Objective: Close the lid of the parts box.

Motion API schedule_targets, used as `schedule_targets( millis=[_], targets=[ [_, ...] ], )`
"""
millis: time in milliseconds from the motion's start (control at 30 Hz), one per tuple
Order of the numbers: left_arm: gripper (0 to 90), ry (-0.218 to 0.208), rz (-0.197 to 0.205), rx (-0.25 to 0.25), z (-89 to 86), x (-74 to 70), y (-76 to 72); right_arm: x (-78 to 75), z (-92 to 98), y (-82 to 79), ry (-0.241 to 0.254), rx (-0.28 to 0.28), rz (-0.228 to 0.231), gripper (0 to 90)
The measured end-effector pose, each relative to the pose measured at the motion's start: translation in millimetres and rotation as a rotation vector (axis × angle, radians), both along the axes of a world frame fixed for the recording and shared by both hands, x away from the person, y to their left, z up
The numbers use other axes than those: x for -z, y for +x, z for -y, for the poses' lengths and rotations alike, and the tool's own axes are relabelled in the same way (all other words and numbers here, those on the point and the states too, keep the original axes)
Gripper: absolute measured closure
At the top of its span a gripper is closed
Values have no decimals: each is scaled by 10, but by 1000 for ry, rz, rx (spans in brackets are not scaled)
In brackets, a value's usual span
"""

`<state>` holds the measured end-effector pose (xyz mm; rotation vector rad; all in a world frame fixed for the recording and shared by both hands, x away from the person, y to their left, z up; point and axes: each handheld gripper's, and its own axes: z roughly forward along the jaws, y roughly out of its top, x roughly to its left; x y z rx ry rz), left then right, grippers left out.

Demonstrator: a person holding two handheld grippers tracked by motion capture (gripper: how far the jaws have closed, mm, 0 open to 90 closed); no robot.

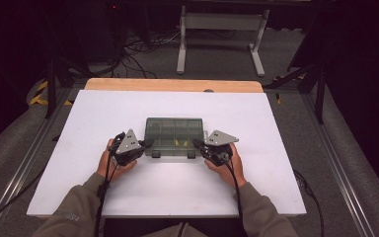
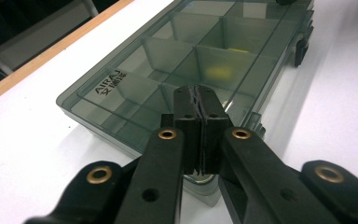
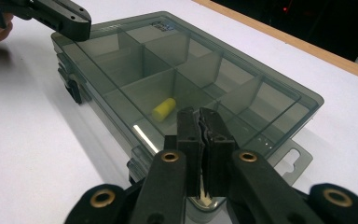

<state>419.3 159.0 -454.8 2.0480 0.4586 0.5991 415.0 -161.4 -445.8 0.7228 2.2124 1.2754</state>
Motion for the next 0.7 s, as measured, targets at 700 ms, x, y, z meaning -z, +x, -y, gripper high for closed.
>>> schedule_targets(
  millis=[700],
  targets=[
    [788,21,45,-20,14,-50,-63,-38,-29,-42,-11,0,27,789]
  ],
)
